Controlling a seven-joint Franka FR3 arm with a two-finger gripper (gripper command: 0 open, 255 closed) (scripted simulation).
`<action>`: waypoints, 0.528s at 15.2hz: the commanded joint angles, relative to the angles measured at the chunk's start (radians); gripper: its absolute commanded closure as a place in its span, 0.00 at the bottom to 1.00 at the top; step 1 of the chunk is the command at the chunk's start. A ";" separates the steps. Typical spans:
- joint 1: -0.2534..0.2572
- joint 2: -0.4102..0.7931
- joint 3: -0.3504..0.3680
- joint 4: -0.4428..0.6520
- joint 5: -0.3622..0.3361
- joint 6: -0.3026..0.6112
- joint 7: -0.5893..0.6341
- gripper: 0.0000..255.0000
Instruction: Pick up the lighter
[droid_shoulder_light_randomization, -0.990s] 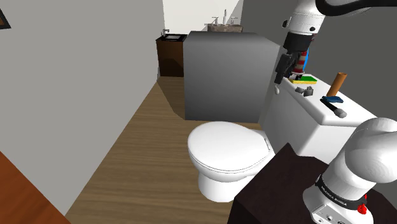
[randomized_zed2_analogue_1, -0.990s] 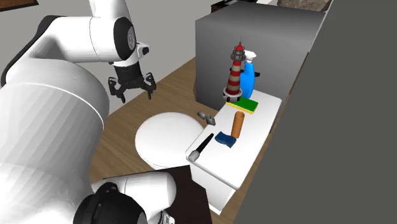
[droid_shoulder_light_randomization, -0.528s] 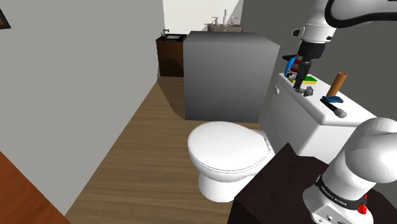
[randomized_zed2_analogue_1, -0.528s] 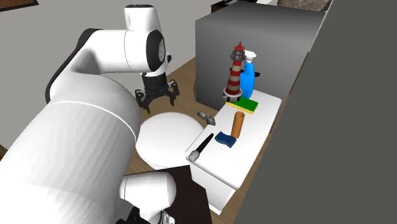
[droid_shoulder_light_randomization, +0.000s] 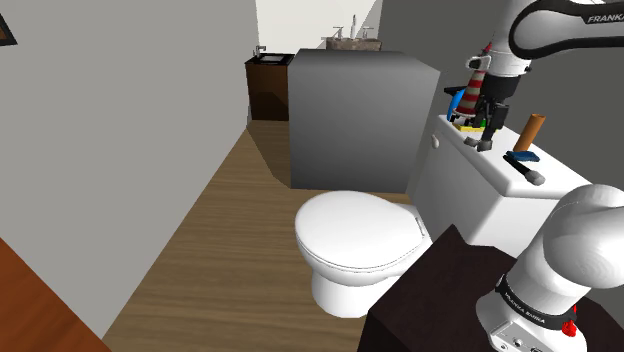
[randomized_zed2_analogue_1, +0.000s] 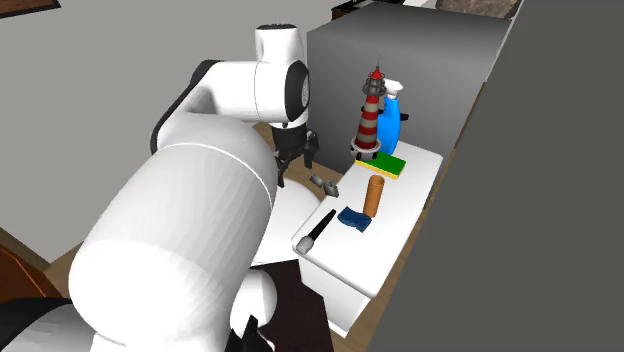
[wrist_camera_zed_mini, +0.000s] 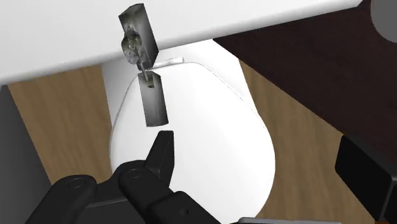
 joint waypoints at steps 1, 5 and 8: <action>0.014 0.040 -0.058 0.020 -0.044 0.028 -0.100 0.00; 0.054 0.133 -0.176 0.081 -0.110 0.087 -0.290 0.00; 0.054 0.139 -0.190 0.060 -0.119 0.116 -0.294 0.00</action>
